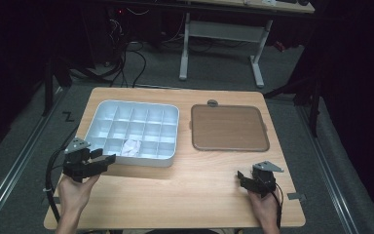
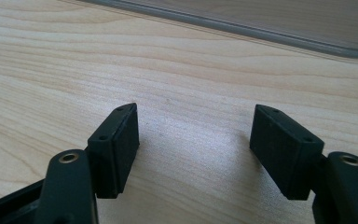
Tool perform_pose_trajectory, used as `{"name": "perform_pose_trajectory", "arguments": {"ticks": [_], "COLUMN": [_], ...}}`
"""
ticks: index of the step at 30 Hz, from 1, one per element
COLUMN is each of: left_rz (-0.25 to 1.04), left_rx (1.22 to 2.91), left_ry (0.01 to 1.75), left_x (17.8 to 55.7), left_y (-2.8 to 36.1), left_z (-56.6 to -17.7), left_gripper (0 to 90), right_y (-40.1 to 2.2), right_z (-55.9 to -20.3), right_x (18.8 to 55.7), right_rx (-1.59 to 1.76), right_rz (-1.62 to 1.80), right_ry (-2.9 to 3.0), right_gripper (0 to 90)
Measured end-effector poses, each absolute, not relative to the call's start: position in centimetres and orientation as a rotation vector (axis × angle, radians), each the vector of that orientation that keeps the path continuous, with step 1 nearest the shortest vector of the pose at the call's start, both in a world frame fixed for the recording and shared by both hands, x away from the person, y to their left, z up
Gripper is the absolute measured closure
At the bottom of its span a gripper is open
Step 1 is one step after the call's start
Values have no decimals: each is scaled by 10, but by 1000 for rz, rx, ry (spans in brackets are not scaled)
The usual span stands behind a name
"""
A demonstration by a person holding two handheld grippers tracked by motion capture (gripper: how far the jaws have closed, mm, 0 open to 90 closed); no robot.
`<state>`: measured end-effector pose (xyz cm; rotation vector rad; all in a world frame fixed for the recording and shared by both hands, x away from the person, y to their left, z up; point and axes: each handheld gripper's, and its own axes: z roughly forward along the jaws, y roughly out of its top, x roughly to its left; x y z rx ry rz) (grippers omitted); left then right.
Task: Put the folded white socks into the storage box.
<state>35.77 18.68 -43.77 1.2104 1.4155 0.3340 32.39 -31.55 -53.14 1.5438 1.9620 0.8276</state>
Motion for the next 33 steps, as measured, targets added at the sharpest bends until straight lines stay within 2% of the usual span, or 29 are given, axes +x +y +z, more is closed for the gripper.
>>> {"name": "perform_pose_trajectory", "arguments": {"ticks": [6,33], "left_rz": [335,293], "left_rx": [1193,1190], "left_ry": [1430,1424], "left_x": [353,335], "left_y": [188,178], "left_z": [-442,-466], "left_gripper": [362,337], "right_y": [-315,-315], "right_z": [-531,-531], "right_x": [324,324], "right_rx": [1545,1543], "right_rz": [827,830], "right_ry": [1962,1966], "right_gripper": [332,326]}}
